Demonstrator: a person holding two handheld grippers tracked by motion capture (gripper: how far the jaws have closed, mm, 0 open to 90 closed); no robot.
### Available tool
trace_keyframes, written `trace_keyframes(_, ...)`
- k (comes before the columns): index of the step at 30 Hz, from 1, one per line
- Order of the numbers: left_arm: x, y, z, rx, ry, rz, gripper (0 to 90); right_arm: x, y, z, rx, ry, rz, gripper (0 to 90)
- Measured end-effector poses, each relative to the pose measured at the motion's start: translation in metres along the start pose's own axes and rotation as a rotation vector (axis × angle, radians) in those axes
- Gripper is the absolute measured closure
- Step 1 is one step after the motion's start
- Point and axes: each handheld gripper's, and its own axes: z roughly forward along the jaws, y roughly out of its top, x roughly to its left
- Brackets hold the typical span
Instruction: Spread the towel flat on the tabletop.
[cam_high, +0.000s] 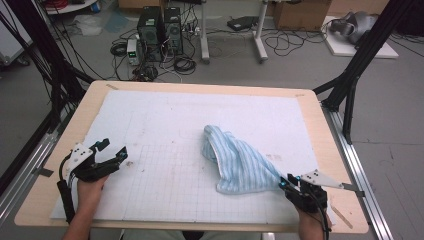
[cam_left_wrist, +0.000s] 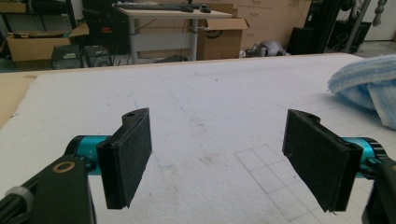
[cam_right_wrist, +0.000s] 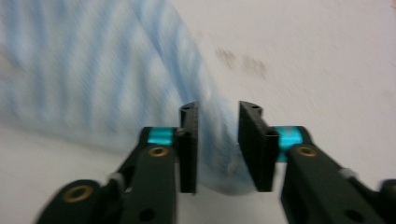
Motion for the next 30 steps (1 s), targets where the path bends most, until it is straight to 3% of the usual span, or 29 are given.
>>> trace_keyframes(4,0.0,0.0,0.0,0.002,-0.001,-0.001,24.3,0.02,0.03,0.019,-0.072,0.094,-0.011,49.5)
trace_keyframes(6,0.0,0.0,0.0,0.002,-0.001,-0.002,24.3,0.037,0.048,0.034,-0.095,0.122,-0.039,39.7)
trace_keyframes(9,0.0,0.0,0.0,0.003,-0.002,-0.002,24.3,0.058,0.071,0.06,-0.121,0.184,-0.062,32.6)
trace_keyframes(16,0.0,0.0,0.0,0.004,-0.003,-0.002,24.5,0.082,0.109,0.115,-0.044,0.197,-0.125,33.9)
trace_keyframes(20,0.0,0.0,0.0,0.005,-0.003,-0.003,24.5,0.085,0.115,0.135,0.055,0.219,-0.133,42.7)
trace_keyframes(24,0.0,0.0,0.0,0.005,-0.003,-0.003,24.5,0.083,0.113,0.147,0.147,0.242,-0.137,78.9)
trace_keyframes(26,0.001,0.0,0.0,0.006,-0.004,-0.001,24.5,0.084,0.114,0.143,0.125,0.262,-0.134,83.8)
trace_keyframes(30,0.001,0.0,0.0,0.007,-0.005,-0.002,24.5,0.085,0.124,0.127,0.03,0.305,-0.123,84.8)
